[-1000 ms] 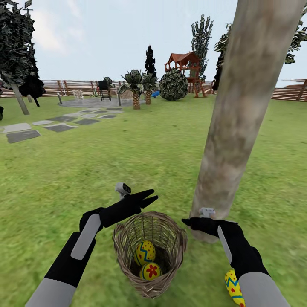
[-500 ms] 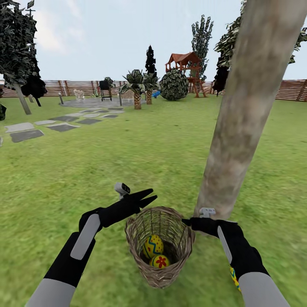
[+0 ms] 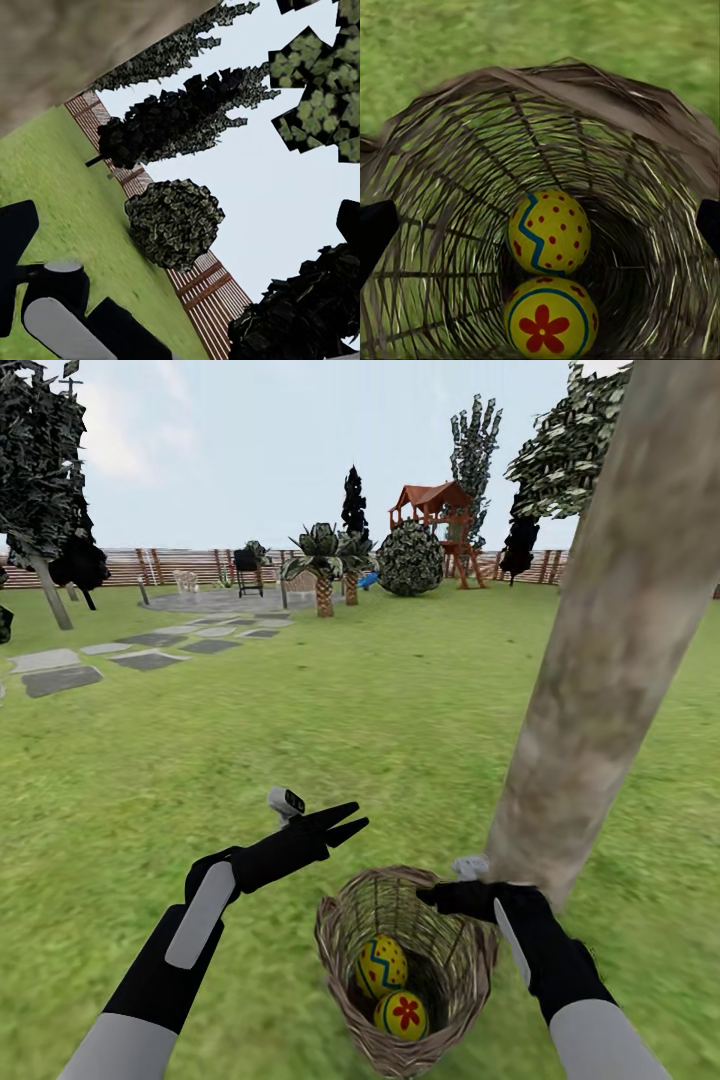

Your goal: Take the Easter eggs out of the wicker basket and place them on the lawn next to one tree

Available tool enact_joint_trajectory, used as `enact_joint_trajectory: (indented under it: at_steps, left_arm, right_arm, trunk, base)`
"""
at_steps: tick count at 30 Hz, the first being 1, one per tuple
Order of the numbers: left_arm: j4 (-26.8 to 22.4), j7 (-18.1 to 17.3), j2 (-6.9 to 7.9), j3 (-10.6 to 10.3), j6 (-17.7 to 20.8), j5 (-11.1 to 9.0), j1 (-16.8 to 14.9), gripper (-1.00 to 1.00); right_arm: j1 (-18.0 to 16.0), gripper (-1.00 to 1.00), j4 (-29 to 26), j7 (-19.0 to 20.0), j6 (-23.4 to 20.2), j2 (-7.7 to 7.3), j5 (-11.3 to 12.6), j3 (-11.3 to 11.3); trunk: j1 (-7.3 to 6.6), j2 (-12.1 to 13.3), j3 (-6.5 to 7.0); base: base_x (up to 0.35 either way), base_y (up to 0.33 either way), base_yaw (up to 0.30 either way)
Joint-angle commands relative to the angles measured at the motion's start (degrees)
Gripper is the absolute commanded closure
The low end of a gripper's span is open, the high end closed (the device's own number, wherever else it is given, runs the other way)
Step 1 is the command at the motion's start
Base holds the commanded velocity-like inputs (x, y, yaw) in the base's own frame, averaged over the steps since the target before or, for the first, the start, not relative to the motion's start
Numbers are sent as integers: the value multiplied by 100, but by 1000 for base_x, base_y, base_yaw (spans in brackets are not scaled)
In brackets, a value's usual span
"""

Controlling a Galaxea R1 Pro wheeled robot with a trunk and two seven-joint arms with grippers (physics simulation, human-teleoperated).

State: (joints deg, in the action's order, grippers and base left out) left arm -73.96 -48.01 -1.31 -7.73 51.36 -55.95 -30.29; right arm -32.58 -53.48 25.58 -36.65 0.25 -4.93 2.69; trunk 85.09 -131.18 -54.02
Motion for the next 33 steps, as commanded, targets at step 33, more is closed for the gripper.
enact_joint_trajectory:
  at_steps: [33]
  left_arm:
    - [19,2,-10,-4,15,-4,-4,-100]
  right_arm:
    - [-3,-100,2173,-2559,473,611,-45,-919]
  trunk:
    - [-1,-2,-5]
  base:
    - [2,2,0]
